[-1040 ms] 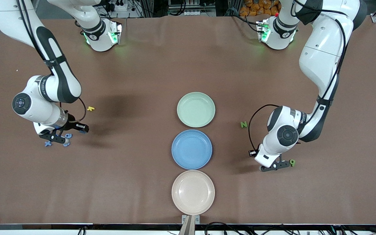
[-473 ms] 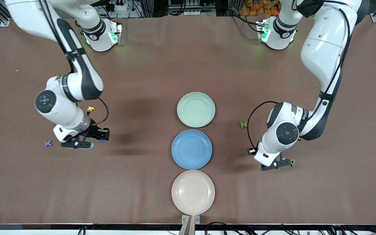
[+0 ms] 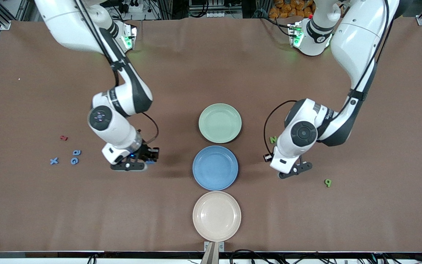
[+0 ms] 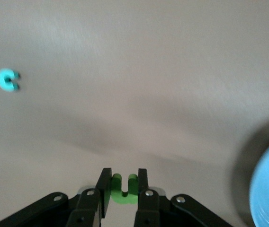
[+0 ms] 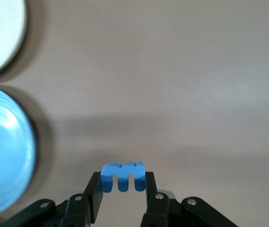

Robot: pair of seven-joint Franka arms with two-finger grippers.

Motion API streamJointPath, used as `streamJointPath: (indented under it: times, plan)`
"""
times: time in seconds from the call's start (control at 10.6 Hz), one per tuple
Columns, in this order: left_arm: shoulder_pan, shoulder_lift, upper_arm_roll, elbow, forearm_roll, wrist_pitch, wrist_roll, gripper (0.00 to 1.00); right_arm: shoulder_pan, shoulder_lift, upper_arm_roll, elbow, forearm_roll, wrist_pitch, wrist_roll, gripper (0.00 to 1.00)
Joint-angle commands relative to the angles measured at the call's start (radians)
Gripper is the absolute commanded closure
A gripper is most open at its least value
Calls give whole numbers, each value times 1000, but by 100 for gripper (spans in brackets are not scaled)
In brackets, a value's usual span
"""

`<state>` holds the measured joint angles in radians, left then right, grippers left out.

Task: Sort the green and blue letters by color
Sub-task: 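Place the u on the green plate while the right gripper places the e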

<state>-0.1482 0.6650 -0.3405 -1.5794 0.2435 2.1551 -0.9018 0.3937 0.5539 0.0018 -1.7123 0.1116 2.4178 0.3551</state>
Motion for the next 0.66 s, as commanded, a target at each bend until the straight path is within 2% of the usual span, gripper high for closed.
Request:
streamJointPath:
  times: [0.0,0.09,0.28,0.57]
  plan:
    - [15,-94,-76,-140,13,0,-143,100,95,159,-11,222,10,-6,123,78]
    - [16,-94,-93,-155,-25,9,-164,100,117,176,-13,246,10,6,133,78]
    - [12,-94,-109,-194,-156,75,-169,100,141,207,-10,249,14,116,134,78]
    - [-7,-78,-143,-266,-194,222,-210,100,209,257,-10,257,17,234,133,77]
